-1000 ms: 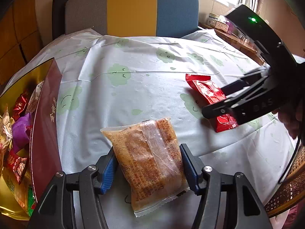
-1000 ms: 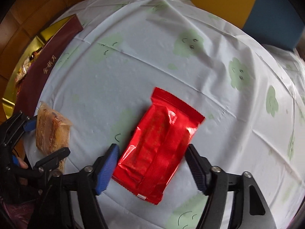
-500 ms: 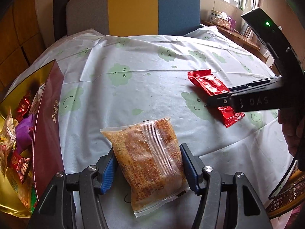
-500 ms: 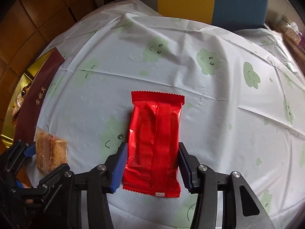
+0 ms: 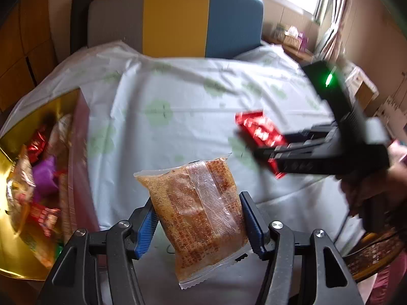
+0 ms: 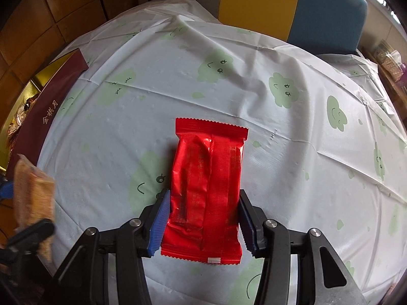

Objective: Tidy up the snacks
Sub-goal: 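Carry the bread pack into the tray and release with left while right holds the red packet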

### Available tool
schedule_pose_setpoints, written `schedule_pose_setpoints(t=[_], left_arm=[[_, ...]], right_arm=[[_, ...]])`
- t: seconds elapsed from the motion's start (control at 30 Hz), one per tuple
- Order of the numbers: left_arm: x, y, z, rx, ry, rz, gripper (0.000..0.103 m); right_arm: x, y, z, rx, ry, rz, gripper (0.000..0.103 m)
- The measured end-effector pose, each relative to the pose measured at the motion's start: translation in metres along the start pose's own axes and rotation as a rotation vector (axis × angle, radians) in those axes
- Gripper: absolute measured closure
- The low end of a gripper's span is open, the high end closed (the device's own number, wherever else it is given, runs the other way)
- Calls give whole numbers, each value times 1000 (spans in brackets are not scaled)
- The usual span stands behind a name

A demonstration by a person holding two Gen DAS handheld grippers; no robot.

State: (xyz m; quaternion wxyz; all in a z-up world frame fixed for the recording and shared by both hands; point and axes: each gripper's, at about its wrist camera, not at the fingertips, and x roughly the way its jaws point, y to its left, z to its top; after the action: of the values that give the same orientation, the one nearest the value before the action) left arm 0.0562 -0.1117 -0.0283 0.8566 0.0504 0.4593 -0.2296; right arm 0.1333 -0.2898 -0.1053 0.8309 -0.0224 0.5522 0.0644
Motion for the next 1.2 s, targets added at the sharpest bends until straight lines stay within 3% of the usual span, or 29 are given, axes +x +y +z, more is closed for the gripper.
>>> schedule_pose_setpoints(t=[0.17,0.33,0.5,0.7,0.97,1.2], left_arm=[[-36,34,14,-98,-65,-4,41],[-68,101,16,-257,-106,66,41],[-93,173,-5,-432,-128,164,41],[-94,240,-40,-640,-83,233,41],[-70,271,-66,-785,-7,215,41],[-58,279,-61,-783,9,235,41]], right_arm=[[-1,1,0,-4,-2,-5,51],[-1,3,-1,-7,-2,-8,51],[-1,3,-1,-8,-2,-9,51],[-1,2,0,-4,-3,-7,51],[-1,1,0,-1,-5,-4,51],[-1,2,0,-1,-5,-5,51]])
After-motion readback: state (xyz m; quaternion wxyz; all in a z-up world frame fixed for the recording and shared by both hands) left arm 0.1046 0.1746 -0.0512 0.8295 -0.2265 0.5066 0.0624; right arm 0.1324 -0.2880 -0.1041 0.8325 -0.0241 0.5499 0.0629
